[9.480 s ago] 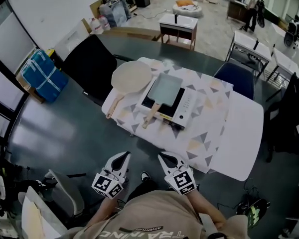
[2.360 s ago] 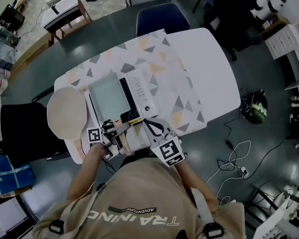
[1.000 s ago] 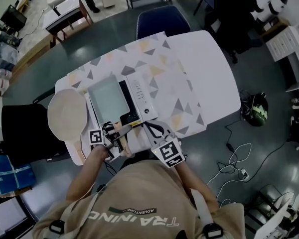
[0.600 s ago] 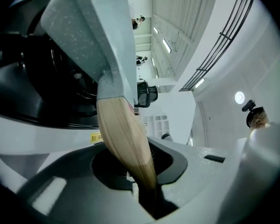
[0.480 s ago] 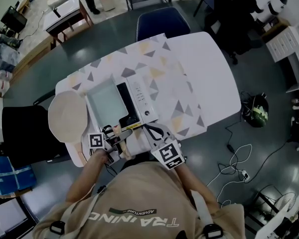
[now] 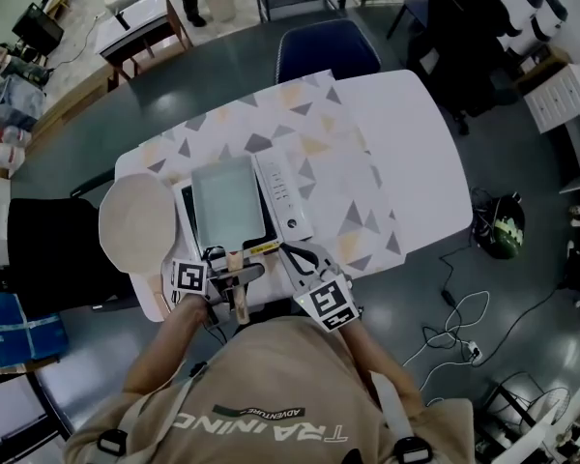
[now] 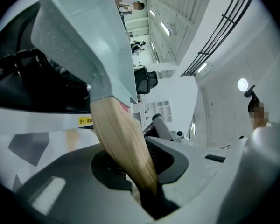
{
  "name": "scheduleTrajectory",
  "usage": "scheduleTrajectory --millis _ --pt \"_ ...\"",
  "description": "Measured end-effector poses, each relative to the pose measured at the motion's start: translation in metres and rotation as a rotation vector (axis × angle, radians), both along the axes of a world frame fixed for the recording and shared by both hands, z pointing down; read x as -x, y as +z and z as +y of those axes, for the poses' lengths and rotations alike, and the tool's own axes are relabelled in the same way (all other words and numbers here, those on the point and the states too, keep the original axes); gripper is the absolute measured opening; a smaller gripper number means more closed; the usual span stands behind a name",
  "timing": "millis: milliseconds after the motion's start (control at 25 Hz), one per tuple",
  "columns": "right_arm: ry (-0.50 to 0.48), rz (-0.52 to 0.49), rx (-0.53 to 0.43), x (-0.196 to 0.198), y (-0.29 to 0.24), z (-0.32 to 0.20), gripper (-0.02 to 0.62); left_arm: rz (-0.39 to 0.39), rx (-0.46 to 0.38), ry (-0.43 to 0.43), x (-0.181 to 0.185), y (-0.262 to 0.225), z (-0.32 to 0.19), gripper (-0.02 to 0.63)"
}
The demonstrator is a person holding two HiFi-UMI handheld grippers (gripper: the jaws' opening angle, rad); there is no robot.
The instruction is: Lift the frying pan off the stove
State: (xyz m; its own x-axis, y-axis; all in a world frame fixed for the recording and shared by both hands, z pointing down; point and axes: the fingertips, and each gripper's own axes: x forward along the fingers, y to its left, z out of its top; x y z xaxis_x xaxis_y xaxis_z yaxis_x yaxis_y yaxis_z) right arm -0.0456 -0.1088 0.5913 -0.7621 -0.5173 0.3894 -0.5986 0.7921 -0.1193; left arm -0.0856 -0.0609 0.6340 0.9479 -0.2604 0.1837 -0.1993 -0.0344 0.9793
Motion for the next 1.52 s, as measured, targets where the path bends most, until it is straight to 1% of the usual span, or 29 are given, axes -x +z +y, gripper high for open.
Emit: scheduleTrajectory --millis 120,320,480,600,960,1200,1400,1520 --pt "-0.002 -0.001 -0.010 -0.001 -0.003 -0.003 0.002 0.018 0.007 -0.017 -0.001 -0.007 -0.001 0.074" --pt "0.001 0.000 -0.023 -0.005 -0.006 -0.009 0.002 -0.019 -0.015 -0.039 0.005 -0.013 -0.006 0.075" --pt "-0.005 0.001 -0.032 -0.004 -0.009 -0.015 0.002 -0.016 -0.017 -0.073 0.011 -0.022 -0.013 0.075" --pt "-0.017 -0.002 -0.038 -0.001 -0.013 -0.017 0.002 -0.016 0.001 -0.096 0.016 -0.028 -0.016 0.075" --pt "-0.061 -0.013 -0.054 0.012 -0.023 -0.018 0.002 -0.021 -0.045 -0.096 0.024 -0.047 -0.021 0.080" --pt "-0.068 -0.028 -0.061 0.010 -0.032 -0.021 0.002 -0.012 -0.064 -0.098 0.025 -0.058 -0.021 0.080" --pt "-0.067 -0.026 -0.073 0.005 -0.035 -0.023 0.002 0.003 -0.045 -0.115 0.024 -0.061 -0.022 0.080" --pt "-0.065 -0.029 -0.076 0.004 -0.036 -0.023 0.002 0.002 -0.057 -0.121 0.024 -0.061 -0.023 0.080"
